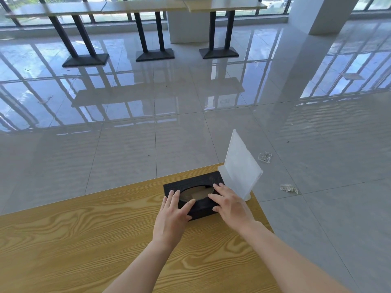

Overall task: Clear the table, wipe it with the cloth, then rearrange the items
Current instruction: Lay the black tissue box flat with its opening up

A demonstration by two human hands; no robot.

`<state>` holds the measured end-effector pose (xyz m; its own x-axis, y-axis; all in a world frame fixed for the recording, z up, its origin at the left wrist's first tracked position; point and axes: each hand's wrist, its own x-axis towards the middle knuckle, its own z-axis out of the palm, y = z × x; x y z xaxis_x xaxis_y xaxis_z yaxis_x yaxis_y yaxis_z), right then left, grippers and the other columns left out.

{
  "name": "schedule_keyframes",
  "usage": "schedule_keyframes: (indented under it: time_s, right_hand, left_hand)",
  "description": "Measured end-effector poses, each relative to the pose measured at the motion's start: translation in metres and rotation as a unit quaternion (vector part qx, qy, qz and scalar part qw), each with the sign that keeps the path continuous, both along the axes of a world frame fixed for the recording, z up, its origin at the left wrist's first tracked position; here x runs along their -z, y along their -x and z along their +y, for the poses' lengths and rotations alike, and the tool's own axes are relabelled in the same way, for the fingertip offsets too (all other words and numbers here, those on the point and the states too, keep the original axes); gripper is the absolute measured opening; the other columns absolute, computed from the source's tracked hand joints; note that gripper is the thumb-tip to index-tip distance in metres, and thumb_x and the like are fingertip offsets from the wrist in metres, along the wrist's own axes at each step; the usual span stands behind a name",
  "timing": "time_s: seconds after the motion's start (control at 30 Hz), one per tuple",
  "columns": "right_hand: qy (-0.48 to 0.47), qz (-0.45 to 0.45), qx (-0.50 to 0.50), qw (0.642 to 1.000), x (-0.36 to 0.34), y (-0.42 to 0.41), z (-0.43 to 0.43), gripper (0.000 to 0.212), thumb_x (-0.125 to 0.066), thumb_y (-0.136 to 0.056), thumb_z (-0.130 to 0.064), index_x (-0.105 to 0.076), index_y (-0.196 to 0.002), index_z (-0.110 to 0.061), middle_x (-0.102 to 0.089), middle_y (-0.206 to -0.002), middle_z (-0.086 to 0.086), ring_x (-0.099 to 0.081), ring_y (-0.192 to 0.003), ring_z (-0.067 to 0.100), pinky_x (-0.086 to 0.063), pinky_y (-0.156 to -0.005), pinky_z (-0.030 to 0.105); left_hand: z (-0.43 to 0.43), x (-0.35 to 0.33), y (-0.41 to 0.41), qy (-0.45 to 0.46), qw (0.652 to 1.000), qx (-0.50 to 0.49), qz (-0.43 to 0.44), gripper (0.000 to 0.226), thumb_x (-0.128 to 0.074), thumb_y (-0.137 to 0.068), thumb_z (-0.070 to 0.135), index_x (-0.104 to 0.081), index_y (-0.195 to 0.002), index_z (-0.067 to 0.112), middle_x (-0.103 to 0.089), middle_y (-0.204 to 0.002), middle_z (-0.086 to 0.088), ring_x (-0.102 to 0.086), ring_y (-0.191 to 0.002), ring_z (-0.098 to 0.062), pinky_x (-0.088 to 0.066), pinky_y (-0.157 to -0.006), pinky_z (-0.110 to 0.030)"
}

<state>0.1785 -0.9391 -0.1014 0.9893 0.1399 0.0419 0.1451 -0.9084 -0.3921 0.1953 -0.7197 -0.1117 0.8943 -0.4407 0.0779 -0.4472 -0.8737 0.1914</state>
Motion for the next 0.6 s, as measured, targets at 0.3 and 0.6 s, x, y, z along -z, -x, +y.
schedule_keyframes:
  time_s: [0.3,0.6]
  right_hand:
    - [0.001,-0.001,-0.005,1.000,0.0005,-0.0005,-0.0007,0.046,-0.065,-0.092,-0.015,-0.055,-0.137,-0.020,-0.037,-0.155,0.006,-0.024,-0.147,0.018,-0.030,-0.113,0.032]
    - [0.005,0.003,-0.004,1.000,-0.0003,-0.0044,-0.0018,0.047,-0.066,-0.092,-0.014,-0.055,-0.137,-0.020,-0.037,-0.155,0.006,-0.025,-0.147,0.018,-0.033,-0.113,0.033]
  left_hand:
    - [0.0000,0.0001,-0.0003,0.001,1.000,0.002,-0.003,0.061,-0.087,-0.071,0.023,-0.062,-0.126,0.028,-0.054,-0.135,-0.025,-0.047,-0.131,-0.043,-0.044,-0.104,-0.054]
    - [-0.0024,-0.0021,-0.0017,-0.004,1.000,-0.008,0.007,0.060,-0.084,-0.075,0.025,-0.060,-0.129,0.031,-0.052,-0.138,-0.024,-0.044,-0.134,-0.041,-0.042,-0.107,-0.053]
